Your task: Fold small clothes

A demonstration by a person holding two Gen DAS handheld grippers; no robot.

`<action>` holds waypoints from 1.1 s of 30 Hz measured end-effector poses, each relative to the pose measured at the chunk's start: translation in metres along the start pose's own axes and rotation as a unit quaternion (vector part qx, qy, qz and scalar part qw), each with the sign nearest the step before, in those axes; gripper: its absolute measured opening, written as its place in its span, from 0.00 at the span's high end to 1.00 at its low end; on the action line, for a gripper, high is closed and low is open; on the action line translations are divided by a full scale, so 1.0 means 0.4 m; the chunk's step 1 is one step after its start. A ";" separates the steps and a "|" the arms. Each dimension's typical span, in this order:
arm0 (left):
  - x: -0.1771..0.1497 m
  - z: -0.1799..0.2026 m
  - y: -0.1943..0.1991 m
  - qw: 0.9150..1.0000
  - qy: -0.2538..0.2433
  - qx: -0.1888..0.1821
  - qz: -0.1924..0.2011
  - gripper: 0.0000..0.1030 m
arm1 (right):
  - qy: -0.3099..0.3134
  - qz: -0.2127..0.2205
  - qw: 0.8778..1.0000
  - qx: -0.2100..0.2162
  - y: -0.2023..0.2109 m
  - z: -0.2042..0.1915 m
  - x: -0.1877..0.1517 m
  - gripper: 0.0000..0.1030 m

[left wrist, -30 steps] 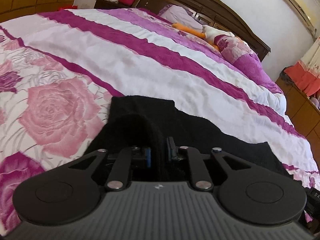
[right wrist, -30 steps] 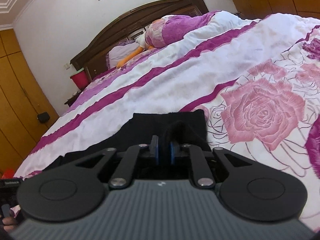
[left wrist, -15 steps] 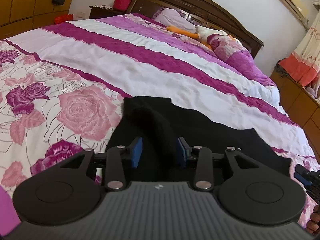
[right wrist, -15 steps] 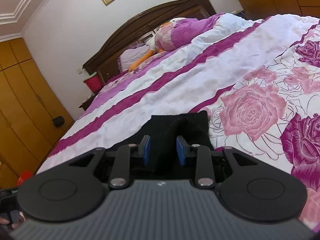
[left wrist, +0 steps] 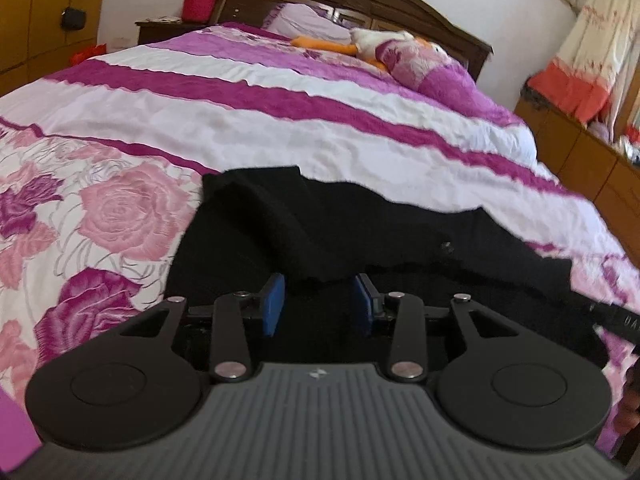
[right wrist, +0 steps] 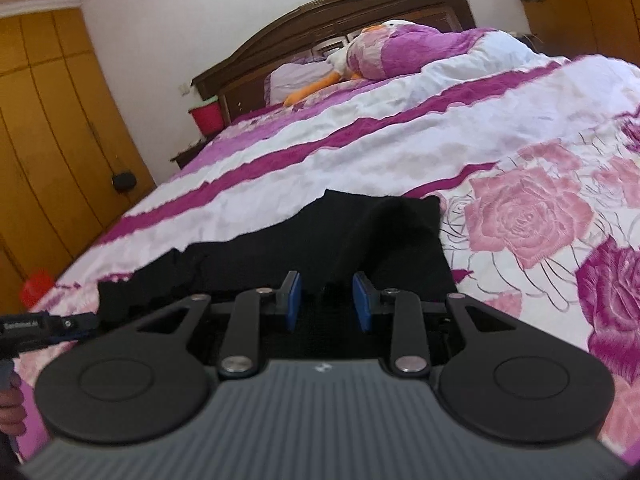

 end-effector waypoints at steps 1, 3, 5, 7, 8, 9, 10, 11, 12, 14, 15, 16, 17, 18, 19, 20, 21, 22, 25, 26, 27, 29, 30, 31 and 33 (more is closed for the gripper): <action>-0.004 0.001 -0.016 1.000 -0.007 0.002 -0.004 0.58 | 0.011 0.000 1.000 -0.004 -0.009 -0.003 -0.001 0.68; -0.007 0.004 -0.048 1.000 -0.023 0.004 -0.007 0.58 | 0.031 -0.006 0.999 -0.015 -0.032 -0.005 -0.007 0.71; -0.004 0.003 -0.074 0.999 -0.035 0.007 -0.008 0.58 | 0.039 -0.018 0.999 -0.022 -0.060 -0.001 -0.015 0.71; 0.008 0.004 -0.097 0.999 -0.041 0.008 -0.004 0.58 | 0.041 -0.022 0.999 -0.020 -0.079 0.000 -0.017 0.71; 0.015 0.006 -0.107 0.999 -0.045 0.007 -0.001 0.58 | 0.045 -0.021 0.999 -0.020 -0.086 0.000 -0.014 0.71; 0.024 0.006 -0.116 0.999 -0.048 0.008 0.003 0.58 | 0.049 -0.019 0.998 -0.022 -0.093 -0.002 -0.009 0.71; 0.036 0.007 -0.125 0.999 -0.051 0.010 0.008 0.58 | 0.051 -0.015 0.998 -0.026 -0.101 -0.002 0.000 0.71; 0.050 0.005 -0.136 0.998 -0.053 0.015 0.014 0.58 | 0.050 -0.011 0.998 -0.030 -0.108 -0.001 0.011 0.71; 0.064 0.004 -0.145 0.998 -0.053 0.021 0.019 0.58 | 0.047 -0.008 0.998 -0.032 -0.116 -0.001 0.023 0.71; 0.092 -0.004 -0.165 0.998 -0.050 0.029 0.028 0.58 | 0.043 0.000 0.998 -0.039 -0.137 0.001 0.048 0.71; 0.106 -0.009 -0.175 0.998 -0.045 0.032 0.033 0.58 | 0.043 0.002 0.998 -0.043 -0.148 0.002 0.058 0.71; 0.121 -0.014 -0.186 0.998 -0.039 0.034 0.036 0.58 | 0.042 0.004 0.998 -0.048 -0.161 0.005 0.066 0.71; 0.135 -0.020 -0.199 0.998 -0.033 0.035 0.039 0.58 | 0.037 0.003 0.998 -0.049 -0.174 0.008 0.073 0.71; 0.146 -0.025 -0.207 0.998 -0.029 0.036 0.041 0.58 | 0.030 0.002 0.998 -0.048 -0.186 0.010 0.078 0.71; 0.155 -0.030 -0.214 0.998 -0.025 0.038 0.042 0.58 | 0.021 0.001 0.999 -0.046 -0.195 0.012 0.084 0.71; 0.166 -0.036 -0.223 0.998 -0.022 0.040 0.043 0.58 | 0.009 0.001 0.999 -0.041 -0.204 0.016 0.092 0.71; 0.174 -0.042 -0.229 0.998 -0.018 0.043 0.043 0.58 | -0.012 -0.001 0.999 -0.033 -0.211 0.022 0.102 0.70; 0.179 -0.049 -0.235 0.998 -0.014 0.045 0.043 0.58 | -0.037 -0.004 0.999 -0.023 -0.219 0.030 0.112 0.70; 0.195 -0.072 -0.252 0.997 -0.005 0.057 0.043 0.58 | -0.128 -0.030 0.991 0.002 -0.245 0.069 0.129 0.70; 0.198 -0.076 -0.256 0.997 -0.004 0.059 0.043 0.58 | -0.145 -0.036 0.989 -0.002 -0.252 0.084 0.131 0.70; 0.199 -0.080 -0.257 0.997 -0.002 0.059 0.042 0.58 | -0.151 -0.039 0.988 -0.009 -0.255 0.094 0.131 0.70; 0.202 -0.083 -0.254 0.997 -0.003 0.056 0.043 0.58 | -0.147 -0.032 0.988 -0.029 -0.249 0.112 0.133 0.69; 0.202 -0.084 -0.251 0.997 -0.005 0.056 0.044 0.58 | -0.146 -0.027 0.988 -0.032 -0.242 0.119 0.136 0.68; 0.202 -0.084 -0.247 0.997 -0.008 0.057 0.043 0.58 | -0.151 -0.022 0.988 -0.035 -0.232 0.130 0.138 0.68; 0.203 -0.083 -0.237 0.997 -0.017 0.056 0.044 0.58 | -0.158 -0.022 0.986 -0.039 -0.214 0.146 0.142 0.68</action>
Point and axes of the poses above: each gripper's, at about its wrist camera, not at the fingertips, and y roughly against the way its jaws point, z to its right, x to its top, the point moved 9 cm from there along -y, roughly the way its jaws point, and after that the axes turned 5 degrees about -x, right-handed, at the moved point
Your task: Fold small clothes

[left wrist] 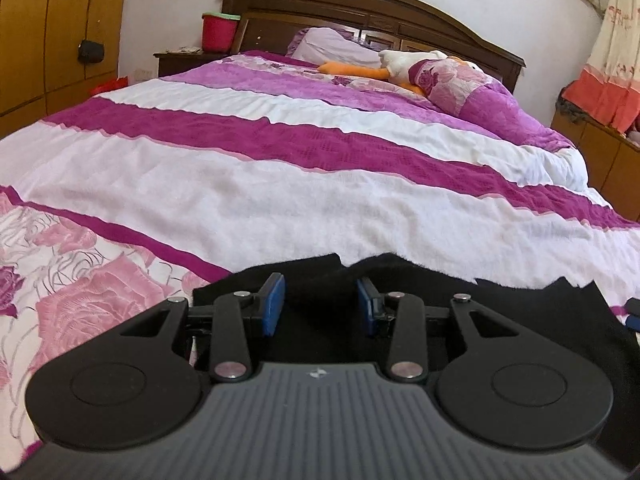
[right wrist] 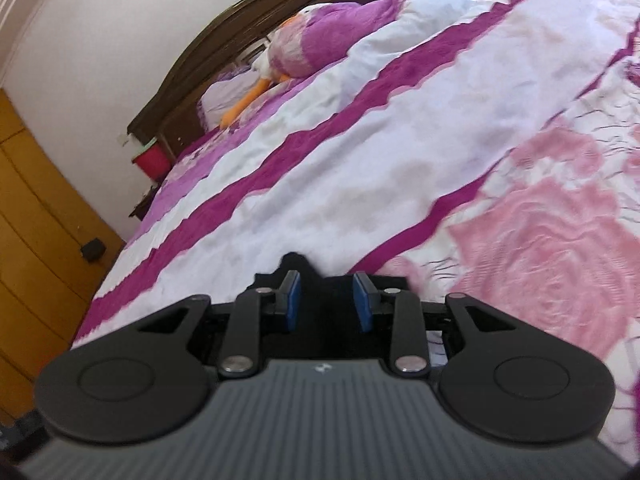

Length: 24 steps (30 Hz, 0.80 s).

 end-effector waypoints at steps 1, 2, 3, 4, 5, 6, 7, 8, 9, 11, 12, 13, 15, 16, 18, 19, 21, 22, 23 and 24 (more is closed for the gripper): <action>0.002 -0.002 0.004 1.000 -0.006 0.002 0.001 0.58 | 0.004 0.000 1.000 -0.001 0.009 0.005 0.002 0.68; 0.006 -0.007 0.008 1.000 -0.012 0.008 0.003 0.58 | 0.013 0.000 1.000 -0.002 0.018 0.008 0.002 0.68; 0.010 -0.014 0.010 1.000 -0.018 0.015 0.005 0.58 | 0.026 0.000 1.000 -0.004 0.029 0.008 -0.001 0.68; 0.012 -0.021 0.013 1.000 -0.020 0.020 0.005 0.58 | 0.039 0.000 0.999 -0.004 0.042 0.005 -0.004 0.68; 0.017 -0.032 0.016 1.000 -0.016 0.025 0.005 0.58 | 0.050 0.000 0.999 -0.002 0.052 0.003 -0.007 0.68; 0.020 -0.040 0.019 1.000 -0.011 0.027 0.005 0.58 | 0.061 -0.001 0.998 0.001 0.062 -0.002 -0.013 0.68; 0.022 -0.048 0.024 1.000 -0.004 0.028 0.006 0.58 | 0.072 -0.002 0.997 0.003 0.071 -0.007 -0.021 0.68; 0.022 -0.053 0.031 1.000 0.002 0.027 0.006 0.58 | 0.081 -0.004 0.997 0.006 0.078 -0.011 -0.027 0.68; 0.021 -0.056 0.038 1.000 0.005 0.024 0.005 0.58 | 0.091 -0.006 0.996 0.008 0.086 -0.016 -0.036 0.68; 0.013 -0.055 0.054 1.000 -0.004 0.022 -0.002 0.58 | 0.113 -0.008 0.994 0.007 0.099 -0.022 -0.051 0.68; 0.008 -0.054 0.064 1.000 -0.012 0.023 -0.006 0.58 | 0.123 -0.006 0.992 0.003 0.106 -0.023 -0.058 0.68; 0.002 -0.051 0.075 0.999 -0.020 0.023 -0.010 0.58 | 0.130 -0.003 0.992 0.000 0.117 -0.020 -0.062 0.68; -0.012 -0.048 0.102 0.999 -0.030 0.019 -0.021 0.58 | 0.138 0.005 0.990 -0.007 0.135 -0.012 -0.067 0.68; -0.020 -0.047 0.113 0.999 -0.031 0.016 -0.026 0.58 | 0.140 0.007 0.990 -0.011 0.141 -0.008 -0.069 0.68; -0.039 -0.050 0.142 0.999 -0.024 0.011 -0.041 0.58 | 0.139 0.010 0.990 -0.019 0.155 0.005 -0.073 0.51; -0.047 -0.051 0.153 0.999 -0.021 0.010 -0.046 0.58 | 0.137 0.012 0.990 -0.021 0.164 0.012 -0.075 0.45; -0.066 -0.053 0.178 0.998 -0.015 0.006 -0.059 0.58 | 0.132 0.017 0.991 -0.022 0.180 0.022 -0.081 0.38; -0.076 -0.055 0.190 0.998 -0.013 0.006 -0.064 0.57 | 0.129 0.016 0.991 -0.021 0.186 0.026 -0.085 0.38; -0.087 -0.056 0.203 0.998 -0.010 0.005 -0.068 0.57 | 0.124 0.011 0.992 -0.019 0.191 0.031 -0.091 0.38; -0.097 -0.056 0.214 0.997 -0.009 0.003 -0.070 0.57 | 0.117 0.007 0.993 -0.017 0.193 0.036 -0.097 0.38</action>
Point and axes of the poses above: each gripper's, at about its wrist camera, not at the fingertips, and y roughly against the way its jaws point, z to its right, x to its top, the point moved 9 cm from there along -y, roughly the way its jaws point, and after that the axes turned 5 degrees about -x, right-handed, at the moved point
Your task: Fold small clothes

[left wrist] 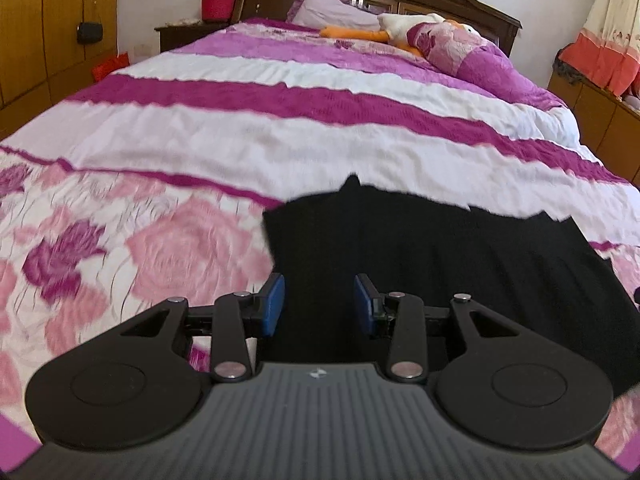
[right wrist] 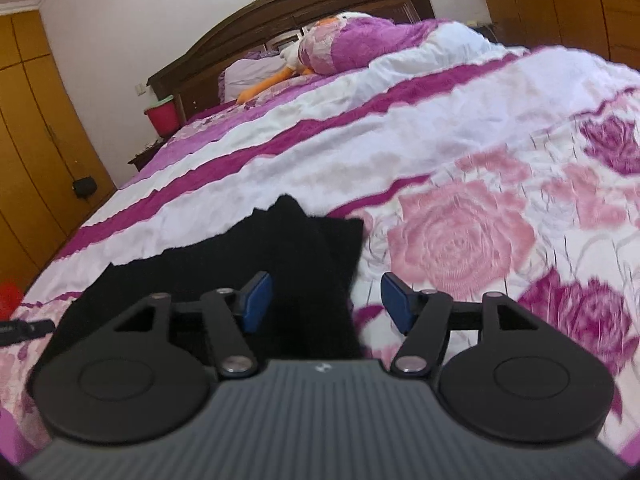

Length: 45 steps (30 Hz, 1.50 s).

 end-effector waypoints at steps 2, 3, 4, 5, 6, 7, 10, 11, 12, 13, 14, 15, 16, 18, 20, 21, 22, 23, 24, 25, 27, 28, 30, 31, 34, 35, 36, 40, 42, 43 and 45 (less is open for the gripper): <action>-0.021 0.003 0.011 1.000 0.001 -0.002 -0.006 0.57 | -0.015 -0.007 1.000 0.005 0.002 0.005 -0.016 0.38; -0.033 0.004 0.013 1.000 0.001 -0.002 -0.010 0.57 | -0.024 -0.009 1.000 0.006 0.001 0.009 -0.022 0.38; -0.046 0.006 0.013 1.000 0.000 -0.001 -0.014 0.57 | -0.031 -0.011 0.999 0.009 -0.002 0.011 -0.029 0.38; -0.059 0.006 0.012 1.000 -0.001 0.001 -0.018 0.56 | -0.040 -0.015 0.999 0.011 -0.007 0.014 -0.038 0.38; -0.071 0.006 0.009 1.000 -0.002 0.003 -0.022 0.56 | -0.050 -0.021 0.998 0.012 -0.015 0.018 -0.049 0.38; -0.079 0.005 0.006 1.000 -0.002 0.005 -0.024 0.56 | -0.061 -0.026 0.998 0.015 -0.024 0.022 -0.060 0.38; -0.095 0.004 0.006 1.000 -0.005 0.011 -0.020 0.55 | -0.072 -0.021 0.997 0.024 -0.038 0.033 -0.087 0.38; -0.098 0.005 0.005 1.000 -0.007 0.013 -0.020 0.54 | -0.073 -0.021 0.997 0.027 -0.040 0.035 -0.093 0.38; -0.098 0.004 0.004 1.000 -0.007 0.014 -0.020 0.54 | -0.077 -0.020 0.996 0.032 -0.040 0.037 -0.097 0.38; -0.098 0.005 0.004 1.000 -0.009 0.015 -0.020 0.54 | -0.086 -0.022 0.995 0.038 -0.037 0.040 -0.098 0.38; -0.098 0.006 0.004 1.000 -0.010 0.017 -0.020 0.54 | -0.098 -0.027 0.994 0.046 -0.033 0.041 -0.097 0.38; -0.097 0.007 0.005 1.000 -0.011 0.018 -0.021 0.54 | -0.113 -0.034 0.991 0.058 -0.029 0.039 -0.096 0.38; -0.096 0.008 0.004 1.000 -0.011 0.018 -0.021 0.54 | -0.128 -0.044 0.988 0.078 -0.024 0.032 -0.096 0.38; -0.096 0.008 0.004 1.000 -0.008 0.018 -0.021 0.53 | -0.152 -0.062 0.980 0.114 -0.021 0.013 -0.104 0.36; -0.097 0.007 0.002 1.000 -0.003 0.019 -0.022 0.53 | -0.155 -0.057 0.980 0.110 -0.025 0.004 -0.112 0.36; -0.097 0.007 0.002 1.000 -0.002 0.019 -0.022 0.53 | -0.155 -0.053 0.981 0.106 -0.030 0.001 -0.116 0.36; -0.097 0.006 0.001 1.000 -0.001 0.019 -0.022 0.53 | -0.160 -0.048 0.980 0.104 -0.035 -0.002 -0.119 0.36; -0.097 0.006 0.001 1.000 -0.003 0.019 -0.022 0.53 | -0.165 -0.044 0.980 0.102 -0.039 -0.005 -0.121 0.36; -0.097 0.006 0.001 1.000 -0.003 0.019 -0.023 0.53 | -0.169 -0.040 0.980 0.101 -0.043 -0.009 -0.122 0.35; -0.097 0.006 0.001 1.000 -0.003 0.019 -0.023 0.53 | -0.173 -0.037 0.979 0.100 -0.046 -0.010 -0.121 0.35; -0.098 0.005 -0.001 1.000 -0.002 0.019 -0.023 0.53 | -0.179 -0.033 0.978 0.098 -0.054 -0.015 -0.120 0.35; -0.098 0.005 -0.001 1.000 -0.002 0.019 -0.023 0.53 | -0.181 -0.031 0.978 0.098 -0.058 -0.016 -0.120 0.36; -0.100 0.005 -0.002 1.000 -0.002 0.020 -0.023 0.53 | -0.188 -0.026 0.977 0.097 -0.062 -0.014 -0.119 0.36; -0.099 0.005 -0.003 1.000 -0.002 0.020 -0.023 0.53 | -0.191 -0.023 0.977 0.096 -0.064 -0.015 -0.118 0.37; -0.100 0.005 -0.003 1.000 -0.003 0.020 -0.023 0.52 | -0.191 -0.031 0.976 0.096 -0.069 -0.019 -0.123 0.68; -0.100 0.004 -0.002 1.000 -0.004 0.019 -0.024 0.52 | -0.198 -0.038 0.974 0.106 -0.074 -0.021 -0.127 0.72; -0.100 0.006 -0.003 1.000 -0.002 0.019 -0.023 0.52 | -0.202 -0.038 0.973 0.108 -0.077 -0.020 -0.129 0.73; -0.100 0.003 -0.005 1.000 -0.001 0.017 -0.024 0.52 | -0.214 -0.039 0.969 0.114 -0.082 -0.014 -0.131 0.72; -0.100 0.003 -0.005 1.000 -0.002 0.017 -0.024 0.52 | -0.213 -0.040 0.970 0.114 -0.085 -0.014 -0.131 0.72; -0.100 0.003 -0.005 1.000 -0.002 0.017 -0.024 0.52 | -0.213 -0.040 0.970 0.114 -0.087 -0.013 -0.131 0.72; -0.100 -0.001 -0.006 1.000 -0.001 0.016 -0.023 0.52 | -0.216 -0.040 0.968 0.117 -0.091 -0.009 -0.133 0.72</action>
Point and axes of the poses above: each gripper's, at about its wrist camera, not at the fingertips, and y roughly against the way its jaws point, z to its right, x to its top, the point moved 9 cm from there along -y, roughly the way its jaws point, and after that the axes turned 5 degrees about -x, right-handed, at the moved point
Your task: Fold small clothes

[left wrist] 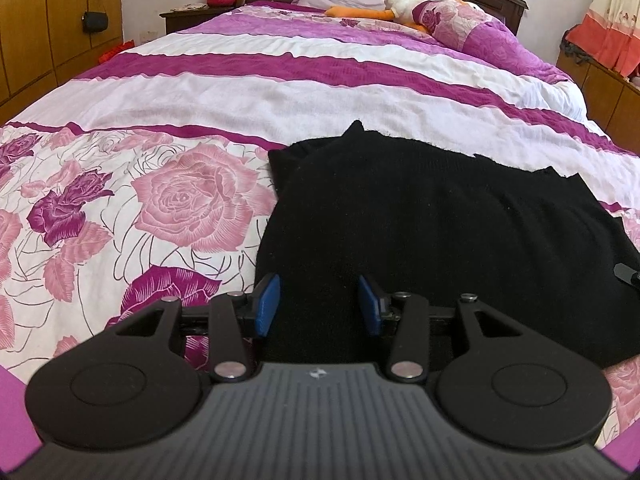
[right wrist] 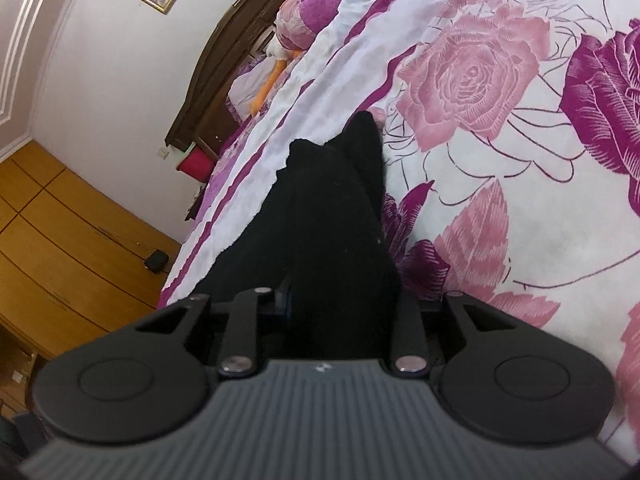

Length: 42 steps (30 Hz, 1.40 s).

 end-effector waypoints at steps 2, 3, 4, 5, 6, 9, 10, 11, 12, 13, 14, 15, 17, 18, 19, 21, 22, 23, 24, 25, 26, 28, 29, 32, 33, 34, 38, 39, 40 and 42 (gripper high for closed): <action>0.000 0.003 0.001 1.000 -0.001 0.000 0.000 0.52 | -0.006 -0.001 1.000 0.005 0.000 0.005 0.000 0.71; 0.002 0.004 0.002 1.000 -0.001 0.001 0.000 0.52 | -0.007 -0.002 1.000 0.006 -0.001 0.006 0.001 0.72; 0.003 0.004 0.004 1.000 -0.002 0.002 0.001 0.52 | -0.009 -0.002 1.000 0.007 0.001 0.006 0.001 0.72; 0.005 0.003 0.008 1.000 -0.002 0.003 0.001 0.52 | -0.012 -0.001 1.000 0.006 0.006 0.007 0.002 0.72; 0.007 0.005 0.013 1.000 -0.002 0.004 0.002 0.52 | -0.013 0.000 1.000 0.004 0.008 0.006 0.003 0.72; 0.012 0.004 0.033 1.000 -0.002 -0.001 0.004 0.52 | -0.017 0.011 1.000 -0.002 0.014 -0.005 0.012 0.73; 0.014 0.000 0.038 1.000 -0.001 -0.004 0.005 0.52 | -0.014 0.016 1.000 -0.006 0.016 -0.011 0.015 0.73; 0.015 -0.003 0.044 1.000 -0.001 -0.005 0.005 0.52 | -0.008 0.019 1.000 -0.009 0.018 -0.017 0.017 0.75; 0.016 -0.008 0.047 1.000 0.000 -0.006 0.005 0.52 | -0.004 0.023 1.000 -0.013 0.020 -0.024 0.019 0.76; 0.017 -0.014 0.049 1.000 0.001 -0.005 0.005 0.52 | 0.000 0.026 1.000 -0.015 0.024 -0.031 0.021 0.76; 0.018 -0.024 0.051 1.000 0.005 -0.004 0.004 0.52 | 0.004 0.030 0.999 -0.017 0.026 -0.037 0.025 0.76; 0.017 -0.031 0.053 1.000 0.008 -0.004 0.004 0.52 | 0.008 0.034 0.999 -0.019 0.030 -0.045 0.028 0.77; 0.016 -0.047 0.057 1.000 0.016 -0.004 0.001 0.52 | 0.021 0.042 0.999 -0.024 0.036 -0.067 0.036 0.77; 0.016 -0.055 0.058 1.000 0.019 -0.005 0.000 0.52 | 0.030 0.045 0.998 -0.027 0.037 -0.078 0.039 0.77; 0.015 -0.061 0.060 1.000 0.020 -0.005 -0.001 0.52 | 0.044 0.048 0.997 -0.032 0.038 -0.094 0.042 0.77; 0.015 -0.074 0.066 1.000 0.019 -0.005 0.000 0.52 | 0.071 0.051 0.995 -0.040 0.038 -0.129 0.049 0.77; 0.014 -0.079 0.069 1.000 0.019 -0.005 0.001 0.52 | 0.083 0.052 0.994 -0.042 0.040 -0.144 0.052 0.77; 0.015 -0.087 0.073 1.000 0.019 -0.005 0.002 0.52 | 0.096 0.054 0.993 -0.045 0.040 -0.162 0.056 0.77; 0.015 -0.093 0.076 1.000 0.021 -0.005 0.003 0.52 | 0.106 0.055 0.992 -0.047 0.041 -0.179 0.060 0.78; 0.015 -0.098 0.079 1.000 0.022 -0.005 0.004 0.52 | 0.119 0.056 0.990 -0.048 0.041 -0.200 0.063 0.78; 0.015 -0.105 0.084 1.000 0.024 -0.006 0.006 0.52 | 0.131 0.056 0.988 -0.050 0.043 -0.219 0.065 0.78; 0.017 -0.120 0.093 1.000 0.029 -0.006 0.009 0.52 | 0.159 0.057 0.984 -0.050 0.040 -0.266 0.066 0.78; 0.019 -0.127 0.097 0.999 0.030 -0.006 0.011 0.52 | 0.173 0.056 0.982 -0.050 0.040 -0.291 0.065 0.78; 0.025 -0.156 0.110 0.999 0.036 -0.004 0.017 0.52 | 0.224 0.055 0.972 -0.047 0.034 -0.380 0.052 0.78; 0.026 -0.166 0.115 0.999 0.039 -0.003 0.019 0.52 | 0.242 0.054 0.968 -0.045 0.033 -0.407 0.044 0.78; 0.027 -0.178 0.120 0.999 0.041 -0.003 0.021 0.52 | 0.263 0.052 0.962 -0.043 0.031 -0.440 0.032 0.78; 0.027 -0.224 0.138 0.998 0.054 -0.002 0.030 0.52 | 0.344 0.040 0.938 -0.028 0.006 -0.575 -0.039 0.79; 0.026 -0.235 0.141 0.998 0.056 -0.002 0.032 0.52 | 0.366 0.034 0.930 -0.024 -0.009 -0.609 -0.068 0.79; 0.024 -0.243 0.144 0.998 0.058 -0.001 0.033 0.52 | 0.384 0.029 0.923 -0.023 -0.024 -0.634 -0.096 0.79; 0.018 -0.266 0.151 0.997 0.064 0.000 0.037 0.52 | 0.419 0.010 0.908 -0.022 -0.065 -0.672 -0.164 0.79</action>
Point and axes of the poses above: each gripper's, at about its wrist camera, not at the fingertips, and y roughly against the way its jaws point, z to its right, x to its top, the point moved 9 cm from there along -y, roughly the way its jaws point, and after that the axes turned 5 degrees about -x, right-handed, at the moved point
